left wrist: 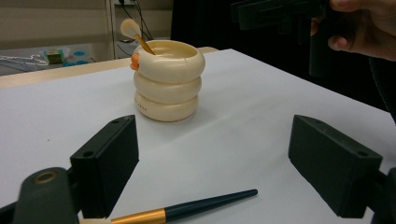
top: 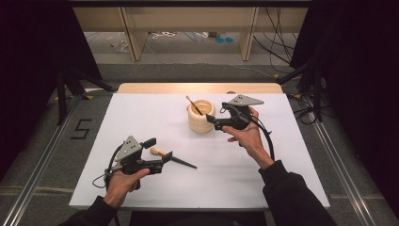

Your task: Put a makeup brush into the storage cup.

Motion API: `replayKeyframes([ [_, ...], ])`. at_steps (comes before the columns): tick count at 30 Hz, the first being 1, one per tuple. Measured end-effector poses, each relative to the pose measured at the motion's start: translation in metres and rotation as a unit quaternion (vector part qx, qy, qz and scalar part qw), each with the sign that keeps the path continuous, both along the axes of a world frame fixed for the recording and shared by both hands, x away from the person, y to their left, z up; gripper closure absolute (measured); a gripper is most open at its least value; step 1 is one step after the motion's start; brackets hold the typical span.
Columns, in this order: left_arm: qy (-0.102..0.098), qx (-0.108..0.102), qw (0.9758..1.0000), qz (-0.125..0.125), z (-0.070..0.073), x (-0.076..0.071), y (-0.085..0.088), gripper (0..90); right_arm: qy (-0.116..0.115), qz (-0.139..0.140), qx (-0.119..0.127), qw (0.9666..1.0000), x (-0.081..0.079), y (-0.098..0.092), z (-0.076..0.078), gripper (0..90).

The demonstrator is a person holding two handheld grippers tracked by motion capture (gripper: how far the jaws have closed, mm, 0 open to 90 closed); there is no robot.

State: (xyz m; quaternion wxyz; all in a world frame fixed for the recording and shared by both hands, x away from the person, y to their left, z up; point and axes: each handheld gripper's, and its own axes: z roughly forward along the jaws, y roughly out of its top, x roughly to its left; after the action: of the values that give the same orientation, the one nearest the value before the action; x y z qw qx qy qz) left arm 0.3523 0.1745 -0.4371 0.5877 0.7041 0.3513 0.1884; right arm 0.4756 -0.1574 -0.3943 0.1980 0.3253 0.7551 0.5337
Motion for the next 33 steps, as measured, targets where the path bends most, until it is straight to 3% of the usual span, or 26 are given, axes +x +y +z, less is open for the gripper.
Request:
replayKeyframes([
  [16,0.005,0.003,1.0000,0.005,0.000,-0.001,0.000,15.8,-0.003,-0.002,-0.007,1.0000,-0.030,-0.014,-0.012,16.6],
  [24,0.000,0.010,0.9999,0.004,0.000,0.000,0.002,15.8,0.004,-0.004,-0.002,1.0000,-0.047,-0.024,-0.020,16.5],
  [26,0.003,0.010,0.9999,0.006,0.000,0.000,0.001,15.8,0.021,-0.001,-0.001,0.9998,-0.052,-0.025,-0.020,16.5],
  [33,0.003,0.007,0.9999,0.009,0.000,0.000,0.002,15.8,0.025,0.003,0.008,0.9997,-0.063,-0.027,-0.024,16.5],
])
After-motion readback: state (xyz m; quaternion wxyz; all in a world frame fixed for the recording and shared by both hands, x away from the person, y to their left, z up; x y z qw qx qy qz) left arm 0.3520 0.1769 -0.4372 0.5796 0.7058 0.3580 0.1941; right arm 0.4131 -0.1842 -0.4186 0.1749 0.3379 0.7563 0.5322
